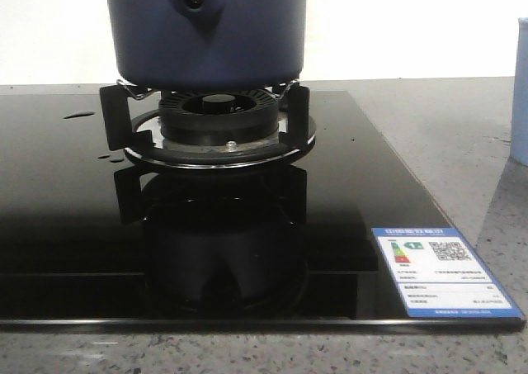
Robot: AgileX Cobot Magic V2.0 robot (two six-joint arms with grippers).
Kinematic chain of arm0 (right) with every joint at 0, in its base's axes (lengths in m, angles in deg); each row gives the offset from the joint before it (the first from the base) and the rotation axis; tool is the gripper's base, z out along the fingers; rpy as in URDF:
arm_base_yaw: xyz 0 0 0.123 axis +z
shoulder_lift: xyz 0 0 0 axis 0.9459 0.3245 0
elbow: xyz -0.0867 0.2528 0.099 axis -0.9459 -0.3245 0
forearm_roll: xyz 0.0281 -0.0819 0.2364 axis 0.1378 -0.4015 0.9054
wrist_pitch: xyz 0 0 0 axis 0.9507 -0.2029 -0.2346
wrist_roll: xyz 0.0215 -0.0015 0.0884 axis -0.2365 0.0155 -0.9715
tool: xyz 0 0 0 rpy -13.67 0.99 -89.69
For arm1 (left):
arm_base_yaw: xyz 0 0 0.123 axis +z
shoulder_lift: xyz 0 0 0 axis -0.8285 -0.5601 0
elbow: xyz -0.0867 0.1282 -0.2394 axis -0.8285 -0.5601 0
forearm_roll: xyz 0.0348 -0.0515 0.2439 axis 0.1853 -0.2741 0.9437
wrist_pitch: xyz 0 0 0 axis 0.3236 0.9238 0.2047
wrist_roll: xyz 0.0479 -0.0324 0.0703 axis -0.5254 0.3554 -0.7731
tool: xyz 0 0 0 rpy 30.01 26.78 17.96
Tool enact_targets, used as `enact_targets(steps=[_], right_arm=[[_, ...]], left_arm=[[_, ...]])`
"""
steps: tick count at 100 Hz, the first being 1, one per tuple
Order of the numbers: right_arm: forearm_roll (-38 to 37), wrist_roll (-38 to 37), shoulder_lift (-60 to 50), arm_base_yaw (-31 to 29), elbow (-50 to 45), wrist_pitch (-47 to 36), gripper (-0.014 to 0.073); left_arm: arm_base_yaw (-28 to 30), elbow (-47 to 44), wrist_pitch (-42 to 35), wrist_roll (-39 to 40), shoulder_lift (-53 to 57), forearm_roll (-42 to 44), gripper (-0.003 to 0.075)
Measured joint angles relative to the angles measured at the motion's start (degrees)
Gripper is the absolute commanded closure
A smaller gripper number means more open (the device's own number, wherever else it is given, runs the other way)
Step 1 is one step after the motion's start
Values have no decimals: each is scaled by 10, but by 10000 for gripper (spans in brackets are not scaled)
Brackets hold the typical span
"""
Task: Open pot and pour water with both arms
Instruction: 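Lower the glass lid onto the saucepan and release it with the left gripper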
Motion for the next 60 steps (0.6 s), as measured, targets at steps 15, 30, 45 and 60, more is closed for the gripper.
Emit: enact_targets(steps=[15, 30, 45, 60], right_arm=[[0, 0, 0, 0, 0, 11, 659], [-1, 0, 0, 0, 0, 36, 659], [-2, 0, 0, 0, 0, 59, 658], [-4, 0, 0, 0, 0, 67, 659]], left_arm=[[0, 1, -4, 0, -5, -3, 428], [0, 1, -11, 0, -14, -9, 428], [0, 3, -11, -3, -21, -18, 428], [0, 7, -7, -7, -29, -29, 416]])
